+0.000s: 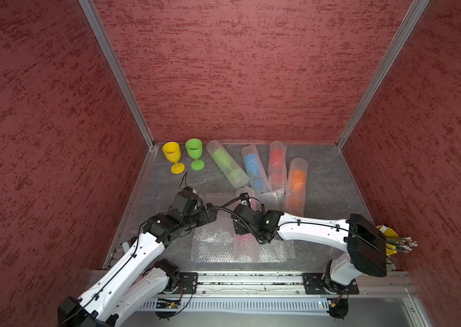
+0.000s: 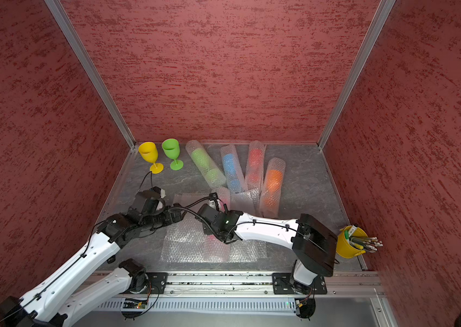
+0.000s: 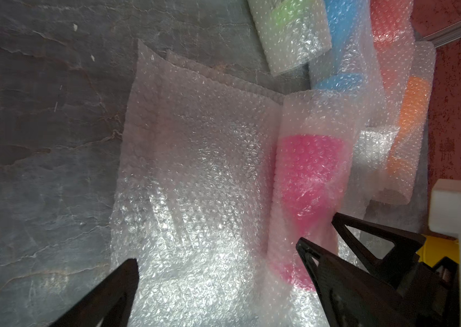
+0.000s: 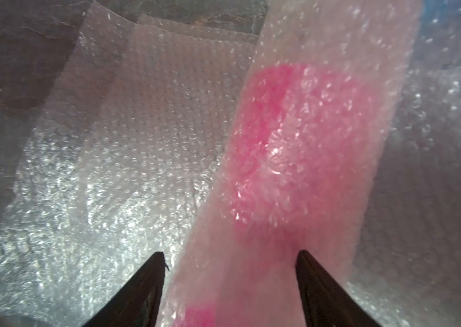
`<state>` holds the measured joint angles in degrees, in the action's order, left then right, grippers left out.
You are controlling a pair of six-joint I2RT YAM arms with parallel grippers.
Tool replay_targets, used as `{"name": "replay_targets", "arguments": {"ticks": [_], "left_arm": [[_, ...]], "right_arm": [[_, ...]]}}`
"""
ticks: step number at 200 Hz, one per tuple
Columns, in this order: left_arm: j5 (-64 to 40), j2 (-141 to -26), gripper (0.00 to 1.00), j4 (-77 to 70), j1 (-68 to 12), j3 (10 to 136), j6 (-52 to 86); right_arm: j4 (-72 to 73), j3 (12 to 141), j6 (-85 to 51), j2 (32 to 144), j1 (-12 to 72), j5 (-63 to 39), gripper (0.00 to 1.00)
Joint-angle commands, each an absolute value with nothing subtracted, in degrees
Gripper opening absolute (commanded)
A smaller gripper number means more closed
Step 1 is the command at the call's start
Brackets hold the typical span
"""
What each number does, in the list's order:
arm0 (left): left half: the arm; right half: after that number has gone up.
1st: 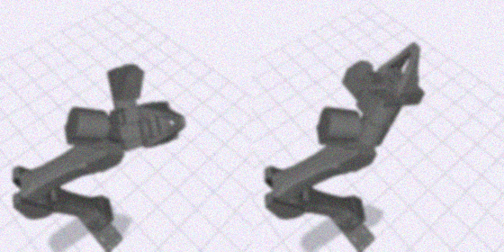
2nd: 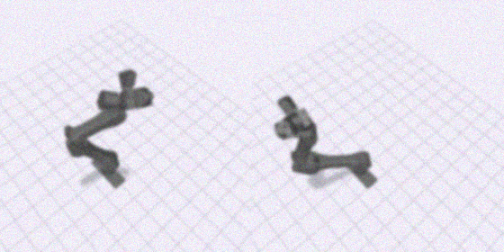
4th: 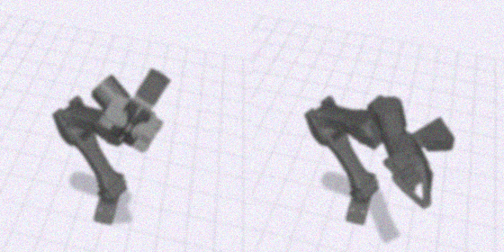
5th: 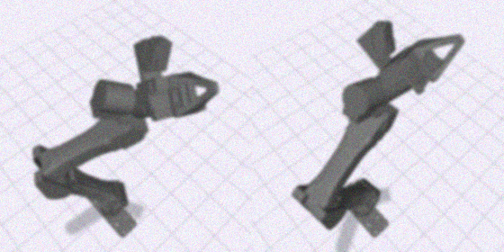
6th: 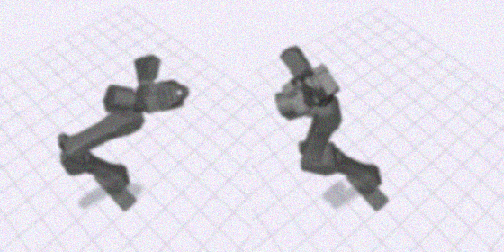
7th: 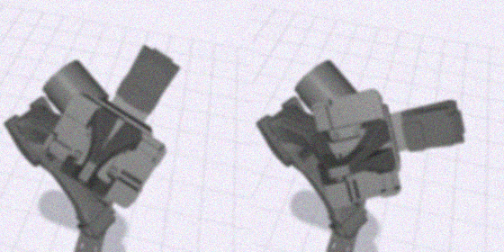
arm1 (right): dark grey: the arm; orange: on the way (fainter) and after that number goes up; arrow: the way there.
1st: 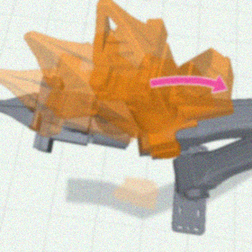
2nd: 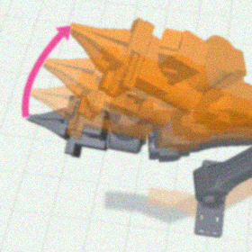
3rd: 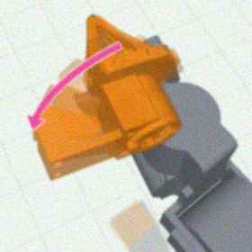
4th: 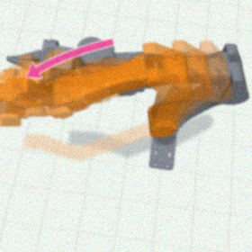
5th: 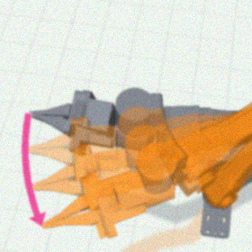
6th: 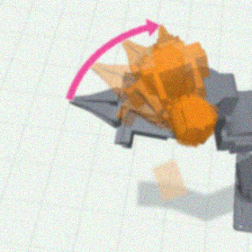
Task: Unpack wine glasses from bubble wrap
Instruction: Unwrap the bubble wrap.
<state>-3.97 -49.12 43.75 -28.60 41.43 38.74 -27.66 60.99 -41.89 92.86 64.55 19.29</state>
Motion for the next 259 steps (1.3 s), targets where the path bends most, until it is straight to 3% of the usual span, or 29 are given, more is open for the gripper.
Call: {"name": "replay_targets", "arguments": {"ticks": [1, 37, 99, 139, 160, 189, 211, 232, 259], "left_arm": [[-8.0, -51.6, 1.0, 41.6, -29.1, 41.1, 38.2], [-13.8, -56.8, 1.0, 37.3, -33.2, 41.1, 38.1], [-18.9, -65.2, 1.0, 29.1, -41.3, 41.6, 38.2], [-18.2, -67.9, 0.98, 28.4, -41.8, 41.8, 38.1], [-11.8, -64.6, 0.97, 31.8, -40.7, 42.2, 38.5], [-13.2, -55.9, 0.97, 33.4, -32.5, 39.8, 38.3], [-18.1, -54.0, 0.97, 34.7, -26.5, 38.6, 38.1], [-19.2, -53.5, 0.97, 34.3, -25.6, 37.1, 38.6], [-18.8, -54.6, 0.98, 34.0, -28.0, 37.8, 38.3]], "right_arm": [[-30.3, 59.6, -42.9, 90.3, 64.7, 24.0, 0.68], [-24.5, 54.9, -42.7, 83.6, 64.6, 24.6, 0.52], [-19.6, 49.1, -42.5, 77.9, 63.8, 23.0, 0.34], [-19.5, 49.2, -41.5, 76.3, 63.8, 21.6, 0.41], [-18.0, 49.4, -41.4, 75.6, 63.9, 17.8, 0.47], [-21.1, 53.7, -42.7, 80.4, 64.6, 14.4, 0.58], [-24.8, 56.6, -42.7, 85.4, 64.7, 14.9, 0.6], [-27.7, 58.1, -42.4, 88.4, 64.7, 17.1, 0.59], [-28.4, 58.1, -42.5, 87.9, 64.7, 19.5, 0.46]]}}
